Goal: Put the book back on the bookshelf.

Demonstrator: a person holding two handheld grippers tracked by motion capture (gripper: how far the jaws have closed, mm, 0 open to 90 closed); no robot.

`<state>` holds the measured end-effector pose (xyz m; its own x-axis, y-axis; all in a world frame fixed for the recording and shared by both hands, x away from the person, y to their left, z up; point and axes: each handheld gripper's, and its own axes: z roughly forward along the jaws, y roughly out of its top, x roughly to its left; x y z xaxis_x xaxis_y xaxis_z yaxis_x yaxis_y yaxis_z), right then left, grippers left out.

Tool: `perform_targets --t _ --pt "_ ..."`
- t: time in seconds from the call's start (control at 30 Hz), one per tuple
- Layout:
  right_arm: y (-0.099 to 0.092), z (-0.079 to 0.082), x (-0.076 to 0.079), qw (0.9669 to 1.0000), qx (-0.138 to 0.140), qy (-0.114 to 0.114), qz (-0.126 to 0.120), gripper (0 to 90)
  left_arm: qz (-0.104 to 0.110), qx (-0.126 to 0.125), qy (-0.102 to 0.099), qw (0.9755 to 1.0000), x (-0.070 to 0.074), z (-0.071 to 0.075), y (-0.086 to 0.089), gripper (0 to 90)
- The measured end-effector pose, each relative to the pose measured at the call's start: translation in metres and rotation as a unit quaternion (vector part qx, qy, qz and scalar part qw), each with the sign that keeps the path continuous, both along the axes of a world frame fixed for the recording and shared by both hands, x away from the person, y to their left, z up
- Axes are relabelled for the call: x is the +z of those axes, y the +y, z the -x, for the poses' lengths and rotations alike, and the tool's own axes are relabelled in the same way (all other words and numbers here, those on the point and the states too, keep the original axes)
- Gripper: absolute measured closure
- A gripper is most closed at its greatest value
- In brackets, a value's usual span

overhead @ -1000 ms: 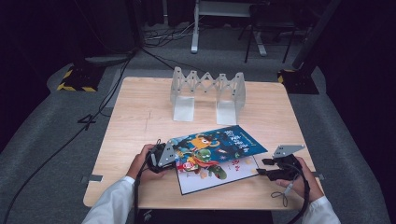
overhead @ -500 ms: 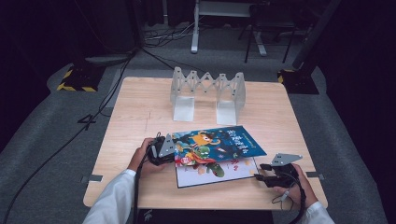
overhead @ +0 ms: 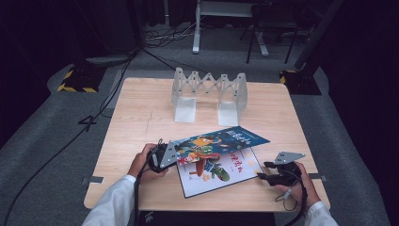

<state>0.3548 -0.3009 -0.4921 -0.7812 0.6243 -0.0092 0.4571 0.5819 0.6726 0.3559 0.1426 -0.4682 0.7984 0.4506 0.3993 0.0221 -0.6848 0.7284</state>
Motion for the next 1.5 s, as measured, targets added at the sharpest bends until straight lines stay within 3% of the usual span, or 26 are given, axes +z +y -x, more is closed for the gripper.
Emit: perform_targets --t 0.1,0.17,0.33,0.47,0.57,0.7,0.87,0.97,1.03,1.07,1.13,1.17,1.2,1.23,1.27,1.3,1.37,1.5 --pt "-0.001 0.000 0.000 1.0000 -0.003 -0.002 0.002 44.4 -0.002 -0.007 0.000 1.0000 0.001 0.008 -0.001 73.8" --pt "-0.004 0.004 0.000 0.9997 -0.017 -0.017 0.004 49.8 0.001 -0.017 0.004 0.9999 0.006 0.022 -0.002 74.4" --pt "-0.004 0.000 0.000 0.9994 -0.027 -0.022 0.008 49.7 -0.005 -0.012 0.002 0.9999 0.006 0.040 -0.003 73.8" --pt "0.003 -0.008 0.000 0.9992 -0.031 -0.024 0.009 49.7 0.001 -0.004 0.014 0.9999 0.007 0.053 0.002 71.8" --pt "0.008 -0.016 0.000 0.9990 -0.035 -0.025 0.012 47.0 0.017 0.001 0.029 0.9994 0.008 0.057 0.007 70.7" --pt "0.013 -0.026 -0.001 0.9982 -0.052 -0.028 0.005 47.3 0.018 0.006 0.026 0.9995 0.005 0.061 0.006 68.7" --pt "0.024 -0.045 -0.001 0.9962 -0.074 -0.044 0.016 49.7 -0.012 0.008 0.007 0.9999 0.001 0.064 -0.006 65.5" --pt "0.027 -0.048 0.001 0.9946 -0.091 -0.047 0.021 46.7 -0.016 0.010 0.004 0.9998 0.000 0.063 -0.009 64.8" --pt "0.023 -0.042 0.008 0.9953 -0.081 -0.042 -0.031 43.7 -0.013 0.014 0.006 0.9998 -0.001 0.063 -0.011 64.7" --pt "0.022 -0.033 0.018 0.9957 -0.067 -0.046 -0.045 39.9 -0.014 0.015 0.001 0.9998 -0.002 0.063 -0.013 64.7" --pt "0.022 -0.029 0.022 0.9957 -0.060 -0.047 -0.054 38.5 -0.014 0.015 -0.001 0.9998 -0.002 0.064 -0.015 64.7" --pt "0.021 -0.017 0.038 0.9922 -0.036 -0.052 -0.107 35.5 -0.018 0.016 0.000 0.9997 -0.003 0.065 -0.017 64.4" --pt "0.021 -0.017 0.038 0.9922 -0.036 -0.052 -0.107 35.5 -0.018 0.016 0.000 0.9997 -0.003 0.065 -0.017 64.1" --pt "0.022 -0.009 0.051 0.9890 -0.024 -0.051 -0.137 33.1 -0.020 0.017 -0.001 0.9997 -0.003 0.065 -0.018 63.7" --pt "0.022 -0.009 0.051 0.9890 -0.024 -0.051 -0.137 33.1 -0.021 0.018 -0.001 0.9996 -0.004 0.065 -0.021 63.7" --pt "0.025 -0.002 0.064 0.9855 -0.011 -0.050 -0.162 30.3 -0.025 0.018 -0.004 0.9995 -0.005 0.066 -0.024 63.3" --pt "0.028 0.003 0.074 0.9819 0.001 -0.038 -0.185 28.7 -0.027 0.016 -0.004 0.9995 -0.005 0.066 -0.027 62.5" --pt "0.037 0.005 0.083 0.9811 0.016 -0.019 -0.192 27.9 -0.031 0.015 -0.008 0.9994 -0.007 0.065 -0.035 61.8"
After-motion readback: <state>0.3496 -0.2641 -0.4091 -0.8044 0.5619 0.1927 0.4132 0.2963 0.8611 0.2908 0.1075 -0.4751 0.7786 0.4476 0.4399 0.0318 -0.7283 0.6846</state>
